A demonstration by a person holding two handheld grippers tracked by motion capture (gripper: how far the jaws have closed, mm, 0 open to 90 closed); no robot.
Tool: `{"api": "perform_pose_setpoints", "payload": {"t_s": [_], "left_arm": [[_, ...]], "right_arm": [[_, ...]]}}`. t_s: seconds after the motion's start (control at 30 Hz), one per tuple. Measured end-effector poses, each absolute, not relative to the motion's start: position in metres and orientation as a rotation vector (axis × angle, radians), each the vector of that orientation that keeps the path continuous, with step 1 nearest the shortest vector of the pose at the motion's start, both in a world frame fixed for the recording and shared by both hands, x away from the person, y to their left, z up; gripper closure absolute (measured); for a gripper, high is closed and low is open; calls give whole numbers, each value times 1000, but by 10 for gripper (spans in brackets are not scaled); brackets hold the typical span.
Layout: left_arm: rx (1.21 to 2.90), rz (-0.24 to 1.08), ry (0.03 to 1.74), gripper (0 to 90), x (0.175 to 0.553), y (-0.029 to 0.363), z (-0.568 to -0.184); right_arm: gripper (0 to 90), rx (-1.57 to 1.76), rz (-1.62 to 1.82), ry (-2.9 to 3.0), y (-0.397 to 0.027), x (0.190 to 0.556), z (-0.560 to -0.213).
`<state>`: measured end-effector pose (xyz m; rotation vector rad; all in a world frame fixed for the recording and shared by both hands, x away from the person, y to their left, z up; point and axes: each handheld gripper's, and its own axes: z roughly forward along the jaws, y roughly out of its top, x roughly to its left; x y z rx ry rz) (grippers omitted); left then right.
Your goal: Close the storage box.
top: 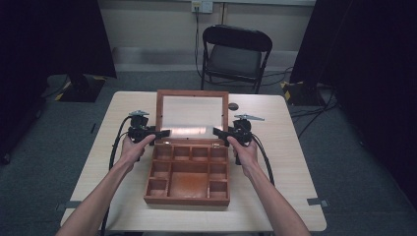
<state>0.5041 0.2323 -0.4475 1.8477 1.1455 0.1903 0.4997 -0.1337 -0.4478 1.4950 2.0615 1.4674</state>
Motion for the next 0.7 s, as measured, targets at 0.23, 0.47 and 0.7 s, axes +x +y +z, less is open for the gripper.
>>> {"api": "perform_pose_setpoints", "payload": {"t_s": [0.23, 0.47, 0.7], "left_arm": [[1850, 211, 1129, 392, 499, 233, -440], [1853, 218, 1105, 405, 490, 235, -431], [1853, 255, 1064, 454, 477, 237, -418]], "right_arm": [[425, 1469, 1465, 2051, -135, 494, -441], [440, 1431, 1454, 2047, -134, 485, -434], [431, 1385, 1468, 2055, -134, 473, -424]]}}
